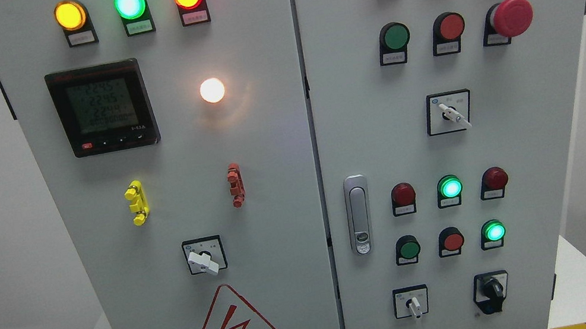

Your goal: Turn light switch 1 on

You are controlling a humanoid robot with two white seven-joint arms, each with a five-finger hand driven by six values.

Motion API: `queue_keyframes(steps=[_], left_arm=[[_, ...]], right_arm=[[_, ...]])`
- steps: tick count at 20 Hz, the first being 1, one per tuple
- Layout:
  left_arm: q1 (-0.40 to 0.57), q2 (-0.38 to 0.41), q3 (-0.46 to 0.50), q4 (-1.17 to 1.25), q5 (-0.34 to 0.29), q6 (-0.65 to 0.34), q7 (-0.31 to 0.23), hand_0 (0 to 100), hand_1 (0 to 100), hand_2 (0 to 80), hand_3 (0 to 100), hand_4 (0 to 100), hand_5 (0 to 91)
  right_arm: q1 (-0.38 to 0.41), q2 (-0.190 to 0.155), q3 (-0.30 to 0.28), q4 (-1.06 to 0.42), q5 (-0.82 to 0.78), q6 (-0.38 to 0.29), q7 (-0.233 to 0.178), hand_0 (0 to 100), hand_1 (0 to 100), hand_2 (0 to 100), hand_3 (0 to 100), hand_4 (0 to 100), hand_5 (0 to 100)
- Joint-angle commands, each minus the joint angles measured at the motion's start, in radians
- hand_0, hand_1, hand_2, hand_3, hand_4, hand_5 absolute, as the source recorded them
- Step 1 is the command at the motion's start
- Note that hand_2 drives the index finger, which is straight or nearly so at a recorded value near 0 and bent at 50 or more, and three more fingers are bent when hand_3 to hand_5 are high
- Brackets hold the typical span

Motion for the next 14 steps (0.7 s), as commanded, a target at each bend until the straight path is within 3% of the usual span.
queue_keyframes(steps=[1,11,14], left_arm=[[-0.035,-0.024,-0.059,0.318,0.007,0.023,-0.001,39,2,0.0,0,0,0.0],[-0.055,-0.031,-0.055,0.300,0.020,0.016,0.001,36,0,0.0,0,0,0.0],[-0.056,-0.031,-0.055,0.297,0.070,0.013,0.004,36,0,0.0,0,0,0.0]], right_arm=[[0.000,0.000,0.000,0.000,0.001,-0.001,0.001,5,0,0,0,0,0],[0.000,0.000,0.000,0.000,0.001,-0.001,0.001,5,0,0,0,0,0],[0.000,0.000,0.000,0.000,0.001,-0.001,0.001,5,0,0,0,0,0]])
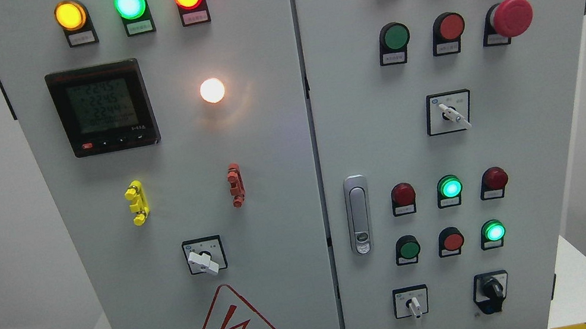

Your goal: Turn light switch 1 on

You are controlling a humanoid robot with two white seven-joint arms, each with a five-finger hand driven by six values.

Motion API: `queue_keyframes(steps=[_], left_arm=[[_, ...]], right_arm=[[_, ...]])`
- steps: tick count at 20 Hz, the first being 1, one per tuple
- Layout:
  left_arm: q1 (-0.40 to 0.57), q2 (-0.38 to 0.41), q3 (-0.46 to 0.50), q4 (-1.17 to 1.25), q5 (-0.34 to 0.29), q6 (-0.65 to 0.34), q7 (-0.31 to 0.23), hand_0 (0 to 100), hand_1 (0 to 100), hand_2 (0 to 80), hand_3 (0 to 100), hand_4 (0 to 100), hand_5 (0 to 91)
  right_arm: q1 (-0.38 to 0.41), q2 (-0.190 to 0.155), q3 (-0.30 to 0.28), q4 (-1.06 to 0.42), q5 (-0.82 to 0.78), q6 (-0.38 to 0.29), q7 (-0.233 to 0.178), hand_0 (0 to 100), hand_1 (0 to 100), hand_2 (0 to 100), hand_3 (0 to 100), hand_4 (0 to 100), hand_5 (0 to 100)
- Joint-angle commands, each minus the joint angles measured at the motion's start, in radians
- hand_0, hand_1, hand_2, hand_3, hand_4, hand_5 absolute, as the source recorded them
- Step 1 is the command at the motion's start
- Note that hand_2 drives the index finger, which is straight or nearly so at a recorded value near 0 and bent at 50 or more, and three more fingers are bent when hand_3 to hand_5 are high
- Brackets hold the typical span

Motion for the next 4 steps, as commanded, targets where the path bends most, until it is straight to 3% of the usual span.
queue_keyframes(steps=[1,4], left_arm=[[-0.009,-0.009,-0.013,0.076,0.053,-0.012,0.008,36,0,0.0,0,0,0.0],[-0.015,-0.011,-0.015,0.076,0.054,-0.014,0.010,35,0,0.0,0,0,0.0]], right_arm=[[0.000,0.000,0.000,0.000,0.000,-0.001,0.001,5,0,0,0,0,0],[0.000,0.000,0.000,0.000,0.000,-0.001,0.001,5,0,0,0,0,0]])
